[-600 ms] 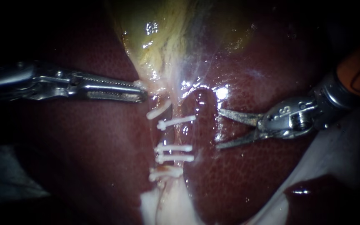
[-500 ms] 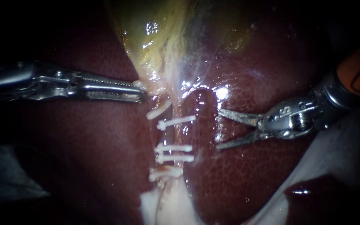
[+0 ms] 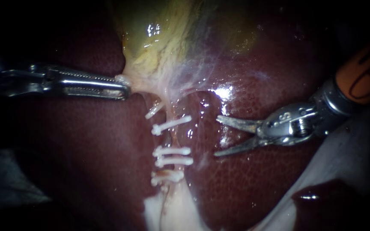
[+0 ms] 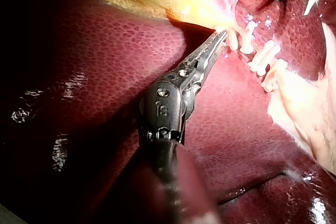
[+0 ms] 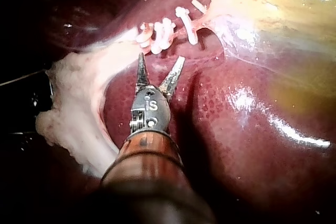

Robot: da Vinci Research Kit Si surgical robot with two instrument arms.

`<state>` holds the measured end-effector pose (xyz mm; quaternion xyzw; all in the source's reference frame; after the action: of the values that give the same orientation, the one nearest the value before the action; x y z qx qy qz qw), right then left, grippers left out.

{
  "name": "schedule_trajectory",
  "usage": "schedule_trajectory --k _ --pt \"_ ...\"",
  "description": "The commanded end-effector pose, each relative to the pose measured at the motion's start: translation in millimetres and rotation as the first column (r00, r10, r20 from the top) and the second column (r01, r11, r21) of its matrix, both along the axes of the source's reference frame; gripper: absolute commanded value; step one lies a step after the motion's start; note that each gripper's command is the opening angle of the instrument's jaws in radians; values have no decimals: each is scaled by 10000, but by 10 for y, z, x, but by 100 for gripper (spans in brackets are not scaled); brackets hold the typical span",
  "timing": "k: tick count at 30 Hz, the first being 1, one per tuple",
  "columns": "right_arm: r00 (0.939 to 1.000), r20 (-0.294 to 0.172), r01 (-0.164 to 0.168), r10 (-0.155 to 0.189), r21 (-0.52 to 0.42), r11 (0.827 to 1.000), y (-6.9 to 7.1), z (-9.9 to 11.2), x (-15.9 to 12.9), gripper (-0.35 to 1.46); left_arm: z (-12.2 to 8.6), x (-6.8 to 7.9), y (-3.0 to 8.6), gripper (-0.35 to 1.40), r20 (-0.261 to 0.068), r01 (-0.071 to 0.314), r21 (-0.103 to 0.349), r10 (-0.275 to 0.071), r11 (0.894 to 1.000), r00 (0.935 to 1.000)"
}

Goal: Go to the cutting position right tube

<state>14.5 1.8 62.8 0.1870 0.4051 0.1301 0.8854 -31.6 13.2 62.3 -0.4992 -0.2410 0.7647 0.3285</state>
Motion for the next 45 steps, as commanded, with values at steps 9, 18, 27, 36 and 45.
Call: schedule_trajectory --k 9,18,27,36,45 --pt "9994 -315 -63 122 1812 9834 -12 53 14 143 1 0 -1 -35 -11 6 -9 -6 10000 10000" --pt "9964 -804 1 250 2990 9543 -7 89 16 143 1 0 -1 -35 -11 6 -10 -6 10000 10000" --pt "9895 -1428 335 201 3633 9311 0 96 44 143 2 0 -1 -35 -14 8 -15 -8 10000 10000" --pt "9798 -1998 923 -121 3971 9131 -9 111 74 142 2 0 -1 -35 -14 7 -16 -7 10000 10000" --pt "9457 -3224 1806 -415 4152 8916 -12 104 78 132 2 0 -1 -35 -13 6 -15 -6 10000 10000"
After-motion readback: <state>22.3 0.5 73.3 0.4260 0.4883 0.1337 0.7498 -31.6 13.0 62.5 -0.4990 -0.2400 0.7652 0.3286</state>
